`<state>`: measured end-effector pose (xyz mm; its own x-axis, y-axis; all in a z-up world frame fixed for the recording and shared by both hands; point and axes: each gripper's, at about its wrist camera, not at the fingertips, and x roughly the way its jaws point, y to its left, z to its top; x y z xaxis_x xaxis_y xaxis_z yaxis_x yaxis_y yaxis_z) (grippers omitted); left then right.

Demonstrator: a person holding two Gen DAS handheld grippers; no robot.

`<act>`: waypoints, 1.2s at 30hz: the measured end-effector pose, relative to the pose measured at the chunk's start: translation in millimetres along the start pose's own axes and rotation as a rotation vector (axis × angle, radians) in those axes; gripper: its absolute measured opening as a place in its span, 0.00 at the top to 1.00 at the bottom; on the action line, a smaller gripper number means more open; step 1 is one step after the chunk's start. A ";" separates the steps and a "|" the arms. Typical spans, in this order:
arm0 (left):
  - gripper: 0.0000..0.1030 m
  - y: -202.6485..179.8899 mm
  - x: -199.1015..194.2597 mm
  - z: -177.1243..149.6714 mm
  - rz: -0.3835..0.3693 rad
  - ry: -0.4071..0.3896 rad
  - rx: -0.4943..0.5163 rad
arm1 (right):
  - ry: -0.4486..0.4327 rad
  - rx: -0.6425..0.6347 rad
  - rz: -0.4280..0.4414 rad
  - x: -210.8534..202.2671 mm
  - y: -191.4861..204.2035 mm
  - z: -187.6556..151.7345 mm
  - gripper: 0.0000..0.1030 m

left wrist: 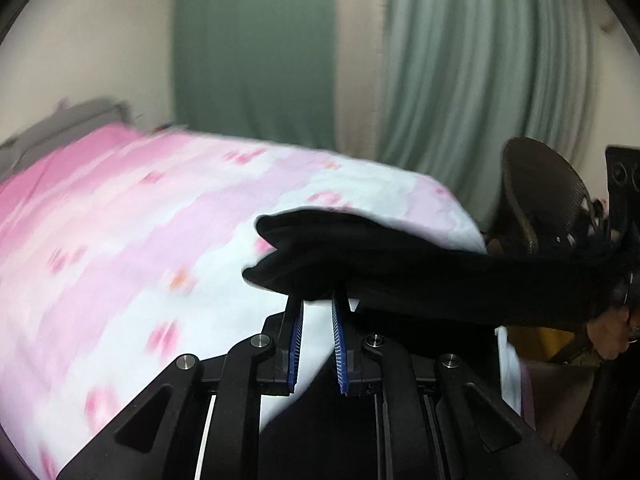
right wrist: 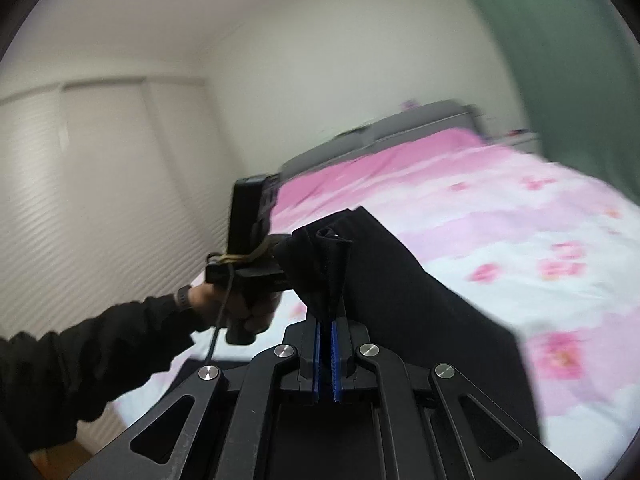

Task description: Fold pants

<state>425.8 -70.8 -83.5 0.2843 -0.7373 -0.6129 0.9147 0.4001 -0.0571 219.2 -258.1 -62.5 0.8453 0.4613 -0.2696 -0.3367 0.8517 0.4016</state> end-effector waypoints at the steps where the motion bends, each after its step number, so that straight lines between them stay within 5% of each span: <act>1: 0.85 14.1 -20.2 -27.9 0.032 0.010 -0.047 | 0.037 -0.025 0.028 18.9 19.8 -9.7 0.95; 6: 0.85 55.4 -86.5 -145.9 0.177 0.097 -0.248 | 0.271 -0.101 0.089 109.6 86.7 -82.6 0.95; 10: 0.85 44.5 -123.3 -201.6 0.247 0.130 -0.270 | 0.417 -0.132 0.092 146.8 107.7 -136.4 0.95; 17: 0.84 -8.1 -123.5 -222.3 0.381 0.158 -0.314 | 0.543 -0.205 0.003 157.7 105.6 -200.5 0.91; 20: 0.78 -28.6 -125.1 -226.6 0.431 0.151 -0.348 | 0.522 -0.196 0.013 146.3 104.2 -204.7 0.73; 22: 0.70 -43.7 -122.5 -220.4 0.448 0.150 -0.341 | 0.497 -0.191 -0.005 136.3 105.5 -199.4 0.47; 23: 0.66 -53.0 -118.0 -216.2 0.446 0.153 -0.325 | 0.483 -0.187 -0.019 128.0 106.8 -197.8 0.45; 28: 0.58 -84.6 -97.4 -181.3 0.398 0.146 -0.201 | 0.344 -0.071 -0.039 77.5 83.5 -160.5 0.44; 36: 0.52 -71.7 -12.0 -101.7 0.100 0.152 0.123 | 0.156 0.245 -0.263 -10.3 7.1 -148.7 0.44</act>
<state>327.6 -35.2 -152.1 0.3376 -0.6024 -0.7233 0.9147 0.3912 0.1011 146.4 -219.9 -187.0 0.8098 0.2834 -0.5137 0.0080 0.8702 0.4927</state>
